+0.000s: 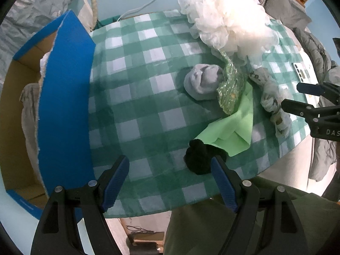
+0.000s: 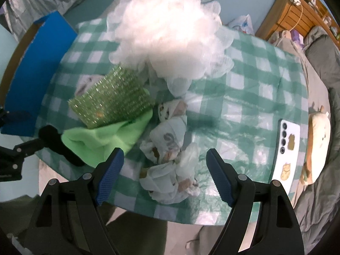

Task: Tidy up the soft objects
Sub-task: 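Lower the left gripper onto the black sock and close on it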

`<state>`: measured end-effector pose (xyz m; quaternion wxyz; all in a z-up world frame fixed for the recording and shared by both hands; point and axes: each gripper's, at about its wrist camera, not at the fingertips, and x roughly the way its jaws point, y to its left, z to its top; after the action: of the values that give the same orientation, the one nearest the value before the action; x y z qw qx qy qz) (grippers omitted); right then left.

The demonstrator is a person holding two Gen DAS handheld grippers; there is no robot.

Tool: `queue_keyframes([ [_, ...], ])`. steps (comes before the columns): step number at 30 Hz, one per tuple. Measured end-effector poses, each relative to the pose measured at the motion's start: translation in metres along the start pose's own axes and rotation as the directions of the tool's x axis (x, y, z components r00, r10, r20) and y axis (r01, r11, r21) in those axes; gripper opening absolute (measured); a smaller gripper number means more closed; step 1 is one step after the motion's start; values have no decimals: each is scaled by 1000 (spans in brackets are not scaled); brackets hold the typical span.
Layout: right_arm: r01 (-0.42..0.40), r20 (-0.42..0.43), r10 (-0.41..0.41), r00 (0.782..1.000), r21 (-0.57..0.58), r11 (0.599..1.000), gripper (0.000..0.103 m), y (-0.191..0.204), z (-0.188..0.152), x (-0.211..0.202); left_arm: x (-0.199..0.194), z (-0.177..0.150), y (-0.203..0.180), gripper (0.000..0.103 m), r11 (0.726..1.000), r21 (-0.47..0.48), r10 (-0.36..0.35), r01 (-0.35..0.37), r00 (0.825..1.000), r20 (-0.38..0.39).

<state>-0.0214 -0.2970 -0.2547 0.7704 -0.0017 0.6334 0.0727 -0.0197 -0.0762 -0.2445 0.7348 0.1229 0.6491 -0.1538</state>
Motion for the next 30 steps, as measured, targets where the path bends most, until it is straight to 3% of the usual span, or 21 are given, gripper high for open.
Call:
queue_keyframes([
  [9, 5, -36, -5, 999, 4, 1000, 80, -5, -7, 24, 16, -7, -3, 80, 1000, 8, -4, 4, 1000, 2],
  [20, 24, -52, -25, 998, -15, 1000, 79, 5, -12, 45, 27, -11, -4, 80, 997, -18, -74, 74, 997, -21],
  [25, 36, -64, -38, 997, -26, 999, 67, 13, -15, 54, 31, -12, -9, 80, 997, -6, -77, 76, 997, -25],
  [30, 14, -75, -14, 997, 6, 1000, 42, 13, -20, 57, 37, -7, -17, 80, 997, 4, -79, 79, 996, -40],
])
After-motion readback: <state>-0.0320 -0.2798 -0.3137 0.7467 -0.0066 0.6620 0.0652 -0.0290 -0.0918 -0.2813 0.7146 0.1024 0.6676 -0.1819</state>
